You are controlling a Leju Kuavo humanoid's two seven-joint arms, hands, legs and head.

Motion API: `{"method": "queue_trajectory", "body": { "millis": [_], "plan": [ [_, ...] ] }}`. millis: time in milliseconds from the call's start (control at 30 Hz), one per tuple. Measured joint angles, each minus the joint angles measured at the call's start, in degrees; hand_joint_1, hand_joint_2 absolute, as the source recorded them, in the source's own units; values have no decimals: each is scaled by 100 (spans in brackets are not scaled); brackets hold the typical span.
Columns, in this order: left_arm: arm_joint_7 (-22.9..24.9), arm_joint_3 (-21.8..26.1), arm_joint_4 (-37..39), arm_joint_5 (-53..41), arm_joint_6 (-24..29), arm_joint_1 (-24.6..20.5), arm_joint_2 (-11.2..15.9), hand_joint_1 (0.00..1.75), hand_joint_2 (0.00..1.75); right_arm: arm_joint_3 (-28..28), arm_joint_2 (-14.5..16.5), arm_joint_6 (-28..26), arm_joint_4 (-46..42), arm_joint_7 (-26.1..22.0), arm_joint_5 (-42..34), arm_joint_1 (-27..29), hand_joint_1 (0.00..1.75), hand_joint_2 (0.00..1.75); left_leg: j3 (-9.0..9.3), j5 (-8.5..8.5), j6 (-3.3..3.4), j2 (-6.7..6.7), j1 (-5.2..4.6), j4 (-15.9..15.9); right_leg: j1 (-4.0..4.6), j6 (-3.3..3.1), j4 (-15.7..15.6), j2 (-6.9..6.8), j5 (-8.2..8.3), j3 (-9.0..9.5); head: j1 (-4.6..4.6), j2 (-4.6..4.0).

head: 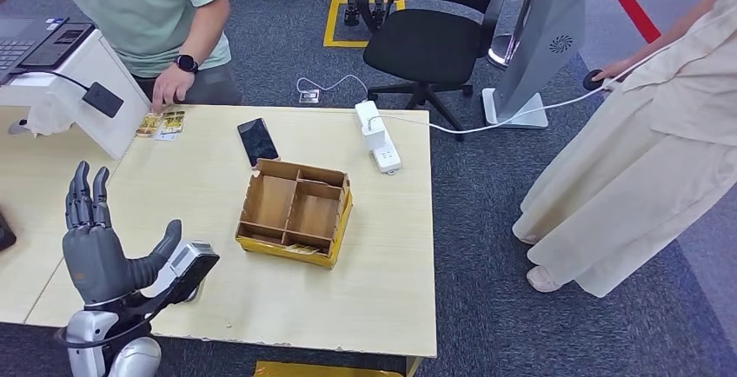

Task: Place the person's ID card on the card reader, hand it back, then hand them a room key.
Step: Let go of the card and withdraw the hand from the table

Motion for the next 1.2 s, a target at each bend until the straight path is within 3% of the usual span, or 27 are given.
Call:
{"method": "queue_trajectory", "body": {
  "millis": [400, 767, 900, 1067, 1200],
  "plan": [
    [-75, 1, 37, -122, -92, 159, -283, 0, 175, -260, 9, 0, -139, -24, 260, 23, 0, 175, 0, 0, 0, -1, 1, 0, 0, 0, 0, -1, 0, -1, -2, -1],
    [-363, 1, 45, 379, 4, 261, -521, 0, 175, -293, 17, 0, -358, -201, -95, 23, 0, 175, -1, 0, 0, -2, 0, 0, 0, 0, 0, -3, 0, 0, -3, -1],
    [-563, 3, 47, 616, 7, 274, -709, 0, 175, -108, 18, 0, -450, -207, -569, 33, 0, 175, 0, 0, 0, -3, 0, 0, 0, 0, 0, -3, 0, 0, -3, -1],
    [-786, 23, 53, 947, 7, 294, -950, 0, 175, 504, 18, -6, -796, -46, -1404, 174, 0, 175, 0, -1, 0, -5, 0, 0, -1, 0, -1, -6, 0, 0, -3, -1],
    [-838, 41, 55, 1049, 7, 297, -1062, 0, 175, 901, 16, -15, -1018, 28, -1586, 269, 0, 175, 1, -1, 0, -5, 0, 0, -1, 0, -1, -5, 0, -1, -2, -1]
  ]
}}
